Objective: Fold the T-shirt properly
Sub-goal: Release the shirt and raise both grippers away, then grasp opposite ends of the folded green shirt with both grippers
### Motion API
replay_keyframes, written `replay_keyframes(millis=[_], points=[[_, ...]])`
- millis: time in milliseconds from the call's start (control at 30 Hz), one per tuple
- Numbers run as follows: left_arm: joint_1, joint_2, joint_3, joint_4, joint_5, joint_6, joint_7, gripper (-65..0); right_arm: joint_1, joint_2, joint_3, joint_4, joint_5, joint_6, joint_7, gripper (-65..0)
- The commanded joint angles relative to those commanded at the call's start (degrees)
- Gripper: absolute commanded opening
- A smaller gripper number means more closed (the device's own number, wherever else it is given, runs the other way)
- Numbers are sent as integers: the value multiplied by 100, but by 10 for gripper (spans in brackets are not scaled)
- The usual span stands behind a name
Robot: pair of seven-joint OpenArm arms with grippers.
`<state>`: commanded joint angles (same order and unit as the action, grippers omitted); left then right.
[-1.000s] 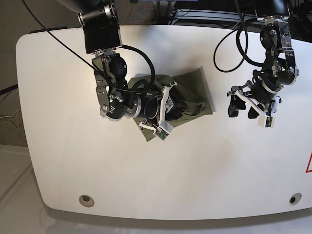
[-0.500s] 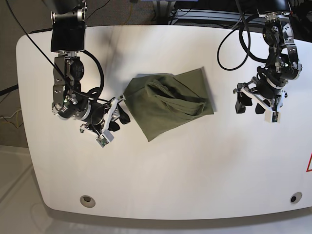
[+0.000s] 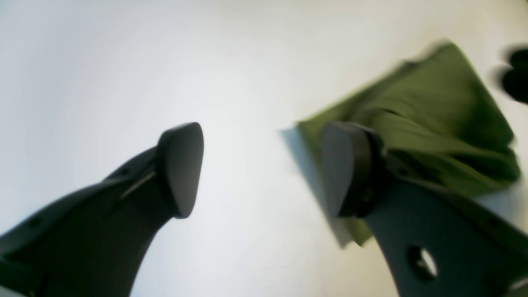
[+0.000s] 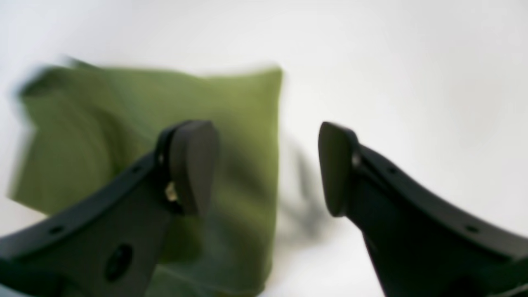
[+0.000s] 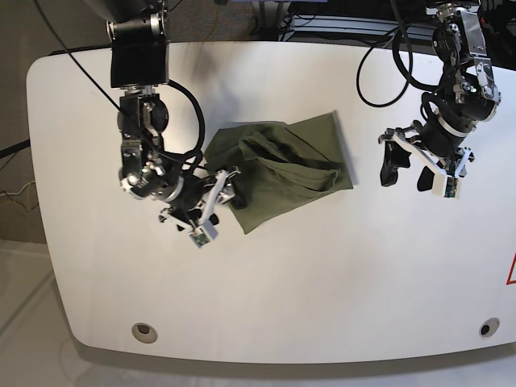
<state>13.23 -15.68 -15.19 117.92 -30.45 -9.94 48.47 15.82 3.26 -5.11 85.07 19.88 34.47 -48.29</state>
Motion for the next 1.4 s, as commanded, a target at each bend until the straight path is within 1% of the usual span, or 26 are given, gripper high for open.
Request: replay_keyframes(millis=[200, 333, 467, 533, 600, 667, 733, 800, 933, 1000, 1067, 1333, 1400], points=[[-57, -29, -54, -104, 6, 2, -27, -223, 103, -68, -154, 59, 69, 108, -85, -237], [-113, -12, -180, -245, -42, -11, -60, -231, -8, -96, -130, 385, 13, 174, -118, -218], [-133, -15, -175, -293, -37, -7, -63, -231, -87, -110, -256, 495, -3, 180, -120, -213], [-139, -14, -159, -318, -27, -10, -69, -231, -130, -131, -353, 494, -55, 158, -98, -223], [-169, -10, -163, -415, -50, 3, -98, -234, -241, -322, -669, 315, -551, 77, 25, -377], [-175, -3, -163, -451, -48, 3, -102, -234, -289, -387, -757, 305, -675, 69, 111, -497], [-192, 2, -171, -460, -57, 5, -102, -235, -343, -437, -770, 316, -712, 51, 200, -591], [-205, 6, -176, -464, -62, 5, -97, -235, -381, -463, -762, 271, -707, 32, 280, -630], [-202, 19, -201, -447, -77, 4, -84, -232, -400, -502, -742, 198, -650, 17, 393, -619], [-126, 14, -206, -349, -73, -11, -64, -231, -388, -495, -830, 128, -690, 88, 565, -625], [-106, 14, -209, -334, -71, -10, -57, -230, -391, -463, -854, 108, -669, 90, 597, -621], [66, -3, -173, -180, -43, -25, 24, -234, -403, -233, -939, 57, -640, 126, 660, -606], [57, -17, -138, -234, -51, -11, 12, -230, -429, -74, -828, 79, -582, 143, 600, -604]])
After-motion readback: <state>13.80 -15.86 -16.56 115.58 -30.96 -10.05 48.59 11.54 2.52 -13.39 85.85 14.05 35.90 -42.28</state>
